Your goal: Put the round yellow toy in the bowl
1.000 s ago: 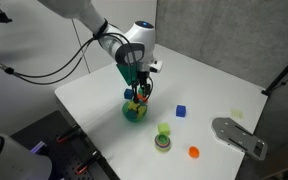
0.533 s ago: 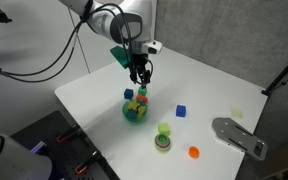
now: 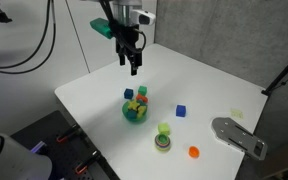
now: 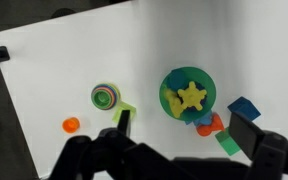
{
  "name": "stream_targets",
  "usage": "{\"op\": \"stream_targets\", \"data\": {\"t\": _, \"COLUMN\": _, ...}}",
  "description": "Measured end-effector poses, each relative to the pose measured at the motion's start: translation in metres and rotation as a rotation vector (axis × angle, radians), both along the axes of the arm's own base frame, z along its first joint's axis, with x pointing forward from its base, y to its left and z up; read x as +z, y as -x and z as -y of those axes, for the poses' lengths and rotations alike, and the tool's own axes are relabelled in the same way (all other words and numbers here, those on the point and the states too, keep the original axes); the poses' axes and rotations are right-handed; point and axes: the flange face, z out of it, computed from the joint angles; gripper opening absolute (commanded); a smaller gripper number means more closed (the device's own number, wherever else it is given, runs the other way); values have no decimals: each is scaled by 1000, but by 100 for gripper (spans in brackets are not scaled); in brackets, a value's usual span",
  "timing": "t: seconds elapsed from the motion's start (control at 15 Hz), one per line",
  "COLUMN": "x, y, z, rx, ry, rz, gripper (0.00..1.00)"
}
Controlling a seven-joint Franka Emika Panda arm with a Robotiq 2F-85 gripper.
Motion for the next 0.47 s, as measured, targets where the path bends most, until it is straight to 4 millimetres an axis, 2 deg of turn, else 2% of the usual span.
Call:
{"op": "stream_targets", "data": {"t": 0.27, "x": 39, "y": 25, "z": 4, "rx": 49, "ry": 15, "rz": -11, "gripper": 100}}
{"op": "stream_targets", "data": {"t": 0.47, "x": 46, "y": 33, "z": 6, "rx": 64, "ry": 11, "rz": -22, "gripper": 100}}
